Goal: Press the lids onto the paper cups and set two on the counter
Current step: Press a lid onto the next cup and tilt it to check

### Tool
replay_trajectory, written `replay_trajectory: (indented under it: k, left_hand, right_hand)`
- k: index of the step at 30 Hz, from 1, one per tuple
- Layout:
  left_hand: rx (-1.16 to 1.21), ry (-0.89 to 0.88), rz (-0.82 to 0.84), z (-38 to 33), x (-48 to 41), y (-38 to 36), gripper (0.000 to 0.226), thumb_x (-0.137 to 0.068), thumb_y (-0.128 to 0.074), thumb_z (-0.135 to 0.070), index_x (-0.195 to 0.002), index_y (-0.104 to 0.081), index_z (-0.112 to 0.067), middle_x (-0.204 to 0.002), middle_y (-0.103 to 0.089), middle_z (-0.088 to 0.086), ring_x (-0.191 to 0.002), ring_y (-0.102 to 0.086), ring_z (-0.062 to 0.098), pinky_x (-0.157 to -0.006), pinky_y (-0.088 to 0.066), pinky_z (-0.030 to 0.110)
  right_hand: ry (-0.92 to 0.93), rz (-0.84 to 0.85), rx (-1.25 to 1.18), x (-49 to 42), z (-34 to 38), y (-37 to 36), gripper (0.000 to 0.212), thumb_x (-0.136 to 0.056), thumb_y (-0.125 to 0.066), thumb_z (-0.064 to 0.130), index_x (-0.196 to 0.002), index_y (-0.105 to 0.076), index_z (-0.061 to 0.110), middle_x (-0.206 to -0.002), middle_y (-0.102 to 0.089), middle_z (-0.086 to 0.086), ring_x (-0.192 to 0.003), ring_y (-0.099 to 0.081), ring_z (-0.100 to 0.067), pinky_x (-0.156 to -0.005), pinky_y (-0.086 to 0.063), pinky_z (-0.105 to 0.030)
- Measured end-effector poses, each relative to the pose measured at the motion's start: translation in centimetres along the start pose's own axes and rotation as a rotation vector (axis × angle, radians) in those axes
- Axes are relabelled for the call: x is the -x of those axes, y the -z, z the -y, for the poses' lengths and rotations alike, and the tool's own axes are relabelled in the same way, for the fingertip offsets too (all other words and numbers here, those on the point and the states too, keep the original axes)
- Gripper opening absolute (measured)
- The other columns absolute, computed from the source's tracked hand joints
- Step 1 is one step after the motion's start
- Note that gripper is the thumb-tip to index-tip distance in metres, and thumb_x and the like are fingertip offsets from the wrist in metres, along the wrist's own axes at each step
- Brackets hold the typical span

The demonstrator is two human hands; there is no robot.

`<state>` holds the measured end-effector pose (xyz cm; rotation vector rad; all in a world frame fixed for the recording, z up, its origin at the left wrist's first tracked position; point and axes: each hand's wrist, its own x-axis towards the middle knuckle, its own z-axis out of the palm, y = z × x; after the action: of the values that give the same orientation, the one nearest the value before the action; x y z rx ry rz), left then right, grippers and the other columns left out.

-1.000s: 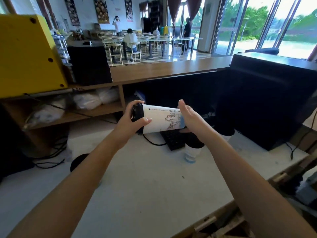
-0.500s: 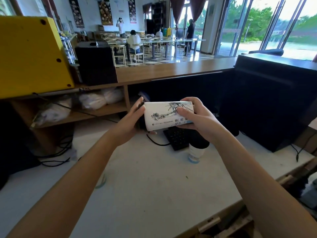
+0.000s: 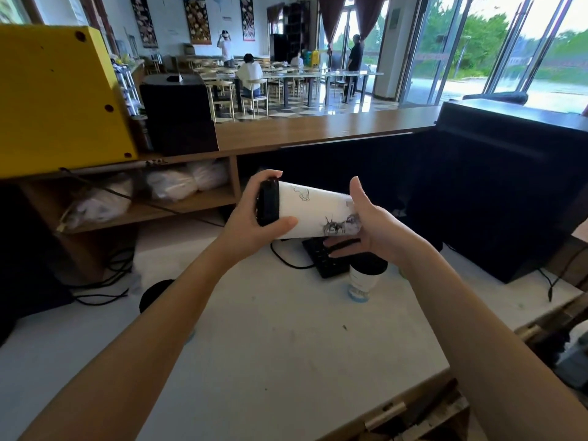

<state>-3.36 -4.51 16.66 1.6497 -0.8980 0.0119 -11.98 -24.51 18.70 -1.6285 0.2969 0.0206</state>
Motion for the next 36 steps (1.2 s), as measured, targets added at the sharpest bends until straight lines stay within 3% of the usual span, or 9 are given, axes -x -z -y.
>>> replay_trajectory:
  k: [5,8,10,13,18,23,27,32,36]
  left_hand:
    - [-0.144,-0.114,0.073,0.3,0.0,0.5,0.077,-0.068,-0.071,-0.042,-0.131,-0.028,-0.049,-0.14,-0.037,-0.005,-0.127,-0.043,0.01,-0.097,-0.049,0.032]
    - [-0.021,0.032,0.134,0.5,-0.1,0.8,0.088,-0.07,-0.07,-0.043,-0.138,-0.016,-0.052,-0.147,-0.031,-0.012,-0.129,-0.041,-0.001,-0.095,-0.049,0.022]
    - [0.261,0.243,0.08,0.8,-0.4,0.9,0.082,-0.076,-0.06,-0.042,-0.143,-0.014,-0.047,-0.142,-0.037,-0.013,-0.129,-0.044,0.011,-0.098,-0.048,0.035]
    - [0.534,0.479,0.105,0.8,-0.7,0.9,0.067,-0.079,-0.05,-0.058,-0.14,-0.037,-0.033,-0.143,-0.046,-0.001,-0.124,-0.052,0.028,-0.089,-0.05,0.056]
    - [0.555,0.585,0.099,-0.4,-0.9,-0.4,0.035,-0.087,-0.051,-0.044,-0.115,-0.059,-0.024,-0.1,-0.07,0.004,-0.087,-0.068,0.021,-0.063,-0.058,0.039]
    - [0.462,0.456,-0.029,-0.3,-0.9,-1.6,0.043,-0.08,-0.064,-0.025,-0.12,-0.047,-0.028,-0.108,-0.063,0.005,-0.095,-0.064,0.022,-0.066,-0.054,0.034]
    - [0.245,0.244,-0.055,-0.5,-0.3,-2.3,0.052,-0.075,-0.072,-0.026,-0.115,-0.043,-0.044,-0.113,-0.054,-0.006,-0.1,-0.059,0.013,-0.068,-0.054,0.023]
    - [0.156,0.103,0.074,-1.0,0.3,-1.6,0.072,-0.065,-0.074,-0.032,-0.121,-0.035,-0.056,-0.127,-0.043,-0.013,-0.111,-0.053,0.007,-0.077,-0.055,0.024]
    - [0.344,0.323,0.14,-1.2,-0.4,-0.5,0.07,-0.064,-0.069,-0.041,-0.125,-0.038,-0.055,-0.143,-0.04,-0.007,-0.127,-0.046,0.017,-0.103,-0.043,0.041]
  right_hand:
    - [0.083,-0.008,-0.08,0.1,-0.5,0.0,0.047,-0.087,-0.054,0.051,-0.117,-0.05,0.016,-0.096,-0.054,-0.009,-0.072,-0.064,-0.018,-0.065,-0.06,-0.035]
    - [0.217,-0.038,-0.124,0.2,-1.1,0.1,0.041,-0.089,-0.06,0.034,-0.121,-0.046,0.013,-0.104,-0.053,-0.005,-0.091,-0.062,-0.017,-0.073,-0.06,-0.038]
    - [0.288,-0.019,-0.141,0.2,-1.3,0.2,0.041,-0.089,-0.061,0.022,-0.124,-0.042,0.015,-0.111,-0.054,-0.005,-0.098,-0.062,-0.018,-0.079,-0.059,-0.039]
    - [0.369,0.037,-0.124,0.2,-1.5,0.4,0.044,-0.087,-0.063,0.014,-0.123,-0.039,0.022,-0.122,-0.053,-0.009,-0.106,-0.061,-0.019,-0.089,-0.056,-0.039]
    - [0.472,0.06,0.012,0.4,-1.6,0.8,0.049,-0.084,-0.062,-0.002,-0.118,-0.035,0.021,-0.104,-0.059,0.008,-0.095,-0.064,-0.002,-0.079,-0.055,-0.021]
    - [0.316,-0.016,-0.036,0.5,-1.2,1.1,0.038,-0.096,-0.047,0.035,-0.131,-0.037,0.026,-0.107,-0.058,0.003,-0.098,-0.064,-0.011,-0.082,-0.058,-0.03]
    - [0.106,0.044,-0.03,0.3,-0.9,1.3,0.055,-0.089,-0.037,0.062,-0.126,-0.047,0.022,-0.106,-0.065,-0.011,-0.091,-0.069,-0.023,-0.077,-0.059,-0.041]
    - [0.222,0.057,-0.195,0.5,-1.5,1.9,0.038,-0.092,-0.053,0.035,-0.123,-0.047,0.014,-0.107,-0.059,-0.008,-0.1,-0.065,-0.021,-0.081,-0.059,-0.042]
    - [0.332,0.081,-0.118,0.8,-1.7,2.2,0.036,-0.092,-0.054,0.024,-0.126,-0.043,0.017,-0.107,-0.061,-0.002,-0.101,-0.064,-0.016,-0.085,-0.057,-0.038]
